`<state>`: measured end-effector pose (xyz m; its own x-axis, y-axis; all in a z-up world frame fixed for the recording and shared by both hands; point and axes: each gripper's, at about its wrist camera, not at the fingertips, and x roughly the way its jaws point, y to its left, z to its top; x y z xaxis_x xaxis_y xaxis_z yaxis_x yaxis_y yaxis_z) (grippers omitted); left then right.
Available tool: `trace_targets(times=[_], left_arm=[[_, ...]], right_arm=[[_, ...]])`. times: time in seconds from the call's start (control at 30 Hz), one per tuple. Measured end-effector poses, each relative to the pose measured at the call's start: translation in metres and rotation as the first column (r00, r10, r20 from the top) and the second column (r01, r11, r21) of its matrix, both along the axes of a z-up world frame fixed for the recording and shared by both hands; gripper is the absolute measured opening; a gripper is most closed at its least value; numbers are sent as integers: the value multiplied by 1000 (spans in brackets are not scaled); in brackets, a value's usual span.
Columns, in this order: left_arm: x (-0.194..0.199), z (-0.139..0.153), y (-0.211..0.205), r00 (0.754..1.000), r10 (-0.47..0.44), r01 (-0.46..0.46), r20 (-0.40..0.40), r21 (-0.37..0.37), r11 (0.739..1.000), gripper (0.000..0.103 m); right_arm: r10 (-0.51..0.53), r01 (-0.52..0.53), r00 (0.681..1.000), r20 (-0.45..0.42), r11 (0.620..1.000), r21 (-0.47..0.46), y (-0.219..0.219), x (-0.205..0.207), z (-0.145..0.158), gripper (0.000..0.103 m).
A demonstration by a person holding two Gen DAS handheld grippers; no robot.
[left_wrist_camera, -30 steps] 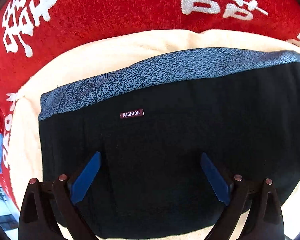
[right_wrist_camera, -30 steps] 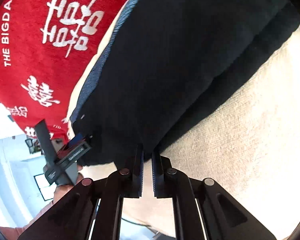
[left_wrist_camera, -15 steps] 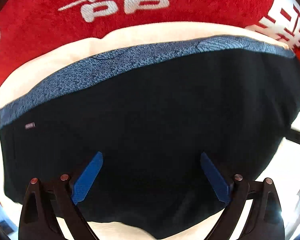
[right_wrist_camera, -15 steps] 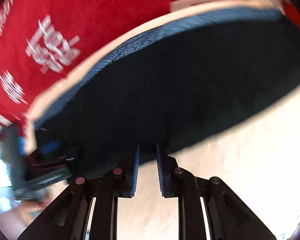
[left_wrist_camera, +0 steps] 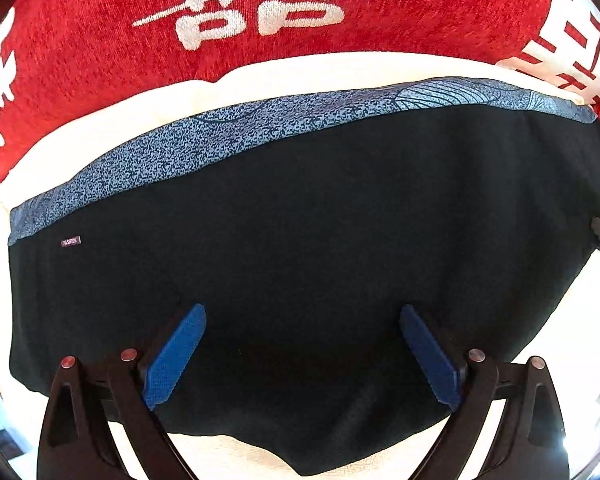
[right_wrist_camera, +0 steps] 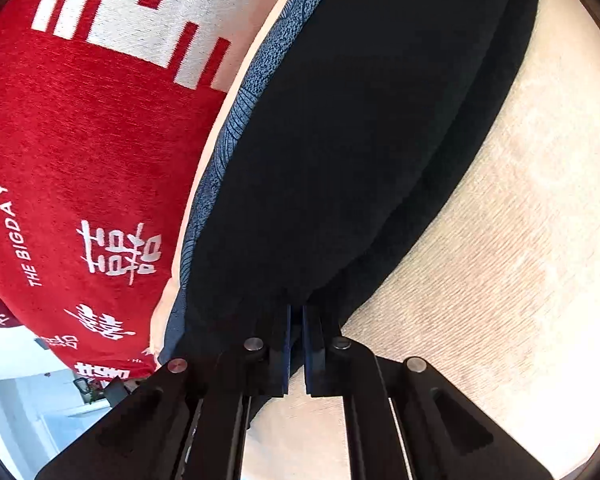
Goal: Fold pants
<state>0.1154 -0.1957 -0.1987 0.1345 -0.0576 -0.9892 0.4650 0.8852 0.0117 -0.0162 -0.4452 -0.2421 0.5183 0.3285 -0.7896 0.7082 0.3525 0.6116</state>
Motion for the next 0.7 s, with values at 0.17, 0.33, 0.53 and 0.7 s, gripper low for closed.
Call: trace_targets(times=[0.17, 0.33, 0.53, 0.7], left_arm=[[4, -10, 5, 1000, 4, -4, -6, -1, 1000, 99], [18, 9, -2, 1000, 1, -1, 14, -23, 1000, 99], [55, 17, -66, 998, 34, -29, 51, -84, 996, 99], [57, 0, -108, 999, 45, -44, 25, -43, 998, 99]], right_arm=[[45, -55, 989, -139, 996, -70, 7, -18, -9, 0], [110, -122, 991, -77, 976, -180, -9, -18, 34, 9], [327, -336, 941, -87, 882, -331, -34, 71, 45, 23], [428, -494, 869, -247, 774, -397, -47, 94, 7, 18]])
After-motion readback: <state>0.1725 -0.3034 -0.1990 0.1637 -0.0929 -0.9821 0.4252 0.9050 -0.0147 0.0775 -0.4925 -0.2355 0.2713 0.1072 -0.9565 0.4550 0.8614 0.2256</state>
